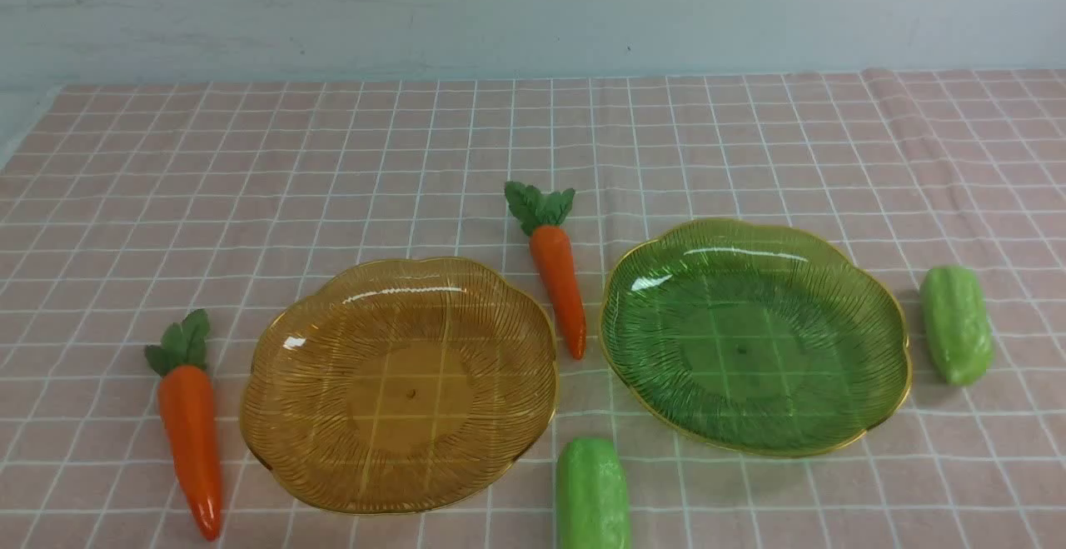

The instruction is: Put different types of vegetables on the plate.

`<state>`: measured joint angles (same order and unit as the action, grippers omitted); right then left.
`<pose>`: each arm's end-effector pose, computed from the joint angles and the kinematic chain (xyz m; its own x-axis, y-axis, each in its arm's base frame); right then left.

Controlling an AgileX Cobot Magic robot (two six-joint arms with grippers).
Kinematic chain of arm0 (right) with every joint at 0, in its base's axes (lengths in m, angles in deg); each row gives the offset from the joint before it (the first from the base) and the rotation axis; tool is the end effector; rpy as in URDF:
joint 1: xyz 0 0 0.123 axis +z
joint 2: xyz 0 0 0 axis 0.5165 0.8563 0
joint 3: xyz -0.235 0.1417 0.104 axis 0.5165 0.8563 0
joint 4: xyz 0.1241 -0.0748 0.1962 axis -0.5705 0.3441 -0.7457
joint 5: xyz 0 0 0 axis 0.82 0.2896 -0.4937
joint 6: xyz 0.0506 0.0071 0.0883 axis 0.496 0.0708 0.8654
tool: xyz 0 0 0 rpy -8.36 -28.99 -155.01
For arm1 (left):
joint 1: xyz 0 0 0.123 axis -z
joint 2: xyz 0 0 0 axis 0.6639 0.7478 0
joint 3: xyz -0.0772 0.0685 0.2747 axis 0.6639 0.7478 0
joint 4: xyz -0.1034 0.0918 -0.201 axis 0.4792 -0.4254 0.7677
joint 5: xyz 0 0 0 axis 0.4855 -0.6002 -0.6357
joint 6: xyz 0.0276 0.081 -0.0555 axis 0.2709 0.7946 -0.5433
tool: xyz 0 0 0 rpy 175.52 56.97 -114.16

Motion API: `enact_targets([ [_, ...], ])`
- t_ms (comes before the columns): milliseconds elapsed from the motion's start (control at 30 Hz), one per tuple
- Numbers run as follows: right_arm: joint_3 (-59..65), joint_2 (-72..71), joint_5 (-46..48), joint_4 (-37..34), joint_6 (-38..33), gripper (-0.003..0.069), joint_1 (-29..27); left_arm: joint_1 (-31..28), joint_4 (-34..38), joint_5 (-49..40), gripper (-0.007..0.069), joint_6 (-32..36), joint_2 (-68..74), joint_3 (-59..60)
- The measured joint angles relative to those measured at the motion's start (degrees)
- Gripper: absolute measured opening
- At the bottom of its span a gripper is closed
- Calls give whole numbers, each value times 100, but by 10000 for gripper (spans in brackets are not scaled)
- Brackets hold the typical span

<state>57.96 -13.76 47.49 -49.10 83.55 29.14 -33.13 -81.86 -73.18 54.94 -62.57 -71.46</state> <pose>0.0463 -0.0008 0.1665 -0.3115 0.0037 -0.9502 0.0240 0.9997 -0.0039 0.0458 -0.0075 0.1671 -0.2774 0.1788 -0.9440 0.1920 0.9730 0.1279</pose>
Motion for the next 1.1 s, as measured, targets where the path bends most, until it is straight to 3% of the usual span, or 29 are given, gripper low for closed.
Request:
enact_targets([
  [533, 0, 0, 0, 0, 0, -15, 0, 0, 119, 79, -4, -11, 0, 4],
  [633, 0, 0, 0, 0, 0, -15, 0, 0, 861, 596, -4, -236, 0, 4],
  [833, 0, 0, 0, 0, 0, -15, 0, 0, 3000, 1747, -4, -614, 0, 4],
  [1000, 0, 0, 0, 128, 0, -15, 0, 0, 3884, 3043, -4, -623, 0, -32],
  [1100, 0, 0, -15, 273, 0, -15, 0, 0, 4019, 3286, -4, -562, 0, -511],
])
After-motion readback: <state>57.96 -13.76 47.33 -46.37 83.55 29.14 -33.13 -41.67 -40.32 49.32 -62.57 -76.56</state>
